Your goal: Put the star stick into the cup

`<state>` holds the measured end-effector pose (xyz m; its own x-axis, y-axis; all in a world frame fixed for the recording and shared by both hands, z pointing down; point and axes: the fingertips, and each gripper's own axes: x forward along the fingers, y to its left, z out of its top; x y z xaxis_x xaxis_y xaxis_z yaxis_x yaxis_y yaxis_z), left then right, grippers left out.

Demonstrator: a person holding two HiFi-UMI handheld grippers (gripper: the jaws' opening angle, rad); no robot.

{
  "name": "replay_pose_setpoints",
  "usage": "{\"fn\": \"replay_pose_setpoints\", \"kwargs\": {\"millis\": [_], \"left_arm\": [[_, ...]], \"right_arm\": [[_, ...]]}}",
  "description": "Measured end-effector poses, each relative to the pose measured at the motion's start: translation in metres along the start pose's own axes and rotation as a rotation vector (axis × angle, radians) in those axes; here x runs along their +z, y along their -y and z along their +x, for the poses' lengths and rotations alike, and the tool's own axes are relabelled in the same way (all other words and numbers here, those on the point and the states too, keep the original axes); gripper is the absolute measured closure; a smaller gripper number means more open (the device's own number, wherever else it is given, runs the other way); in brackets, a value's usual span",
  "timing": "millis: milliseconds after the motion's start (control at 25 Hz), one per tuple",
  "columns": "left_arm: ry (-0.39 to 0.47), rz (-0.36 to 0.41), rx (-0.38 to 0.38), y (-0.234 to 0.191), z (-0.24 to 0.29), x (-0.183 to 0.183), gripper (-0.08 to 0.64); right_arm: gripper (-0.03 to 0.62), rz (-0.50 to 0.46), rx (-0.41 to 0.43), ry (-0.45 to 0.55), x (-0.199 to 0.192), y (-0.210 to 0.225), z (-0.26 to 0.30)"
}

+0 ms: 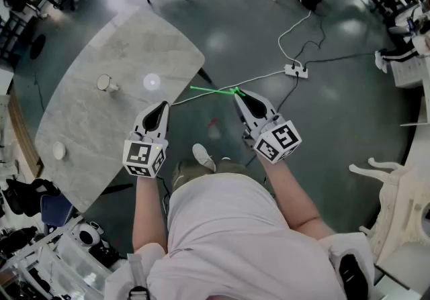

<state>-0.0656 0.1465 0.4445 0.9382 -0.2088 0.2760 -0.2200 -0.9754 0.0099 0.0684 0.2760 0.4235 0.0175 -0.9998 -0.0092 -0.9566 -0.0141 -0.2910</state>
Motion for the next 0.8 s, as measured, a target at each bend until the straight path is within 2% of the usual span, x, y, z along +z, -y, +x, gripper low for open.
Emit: {"fn": "replay_pose_setpoints", "kwargs": {"millis": [160,360,560,800], "left_arm": [[0.009,0.025,-0.018,-0.028,-0.005,0.004,0.557],[0.040,0.018,-0.020,-0.064,-0.009,0.010,0.558],[0.015,0.055,0.007,-0.095,-0.012,0.009,0.558],[-0.028,0.023,0.079,-0.137,0.004,-0.005,0.557]], "right_arm": [[0.569,-0.010,0.006,-0.005,0.003,-0.014,0.034],[0.569,-0.028,0.032,-0.015,0.011,-0.021,0.079],[0.568,-0.053,0.061,-0.041,0.011,-0.025,0.120],[0.568,-0.036,0.124,-0.082,-0.001,-0.010,0.181]]}}
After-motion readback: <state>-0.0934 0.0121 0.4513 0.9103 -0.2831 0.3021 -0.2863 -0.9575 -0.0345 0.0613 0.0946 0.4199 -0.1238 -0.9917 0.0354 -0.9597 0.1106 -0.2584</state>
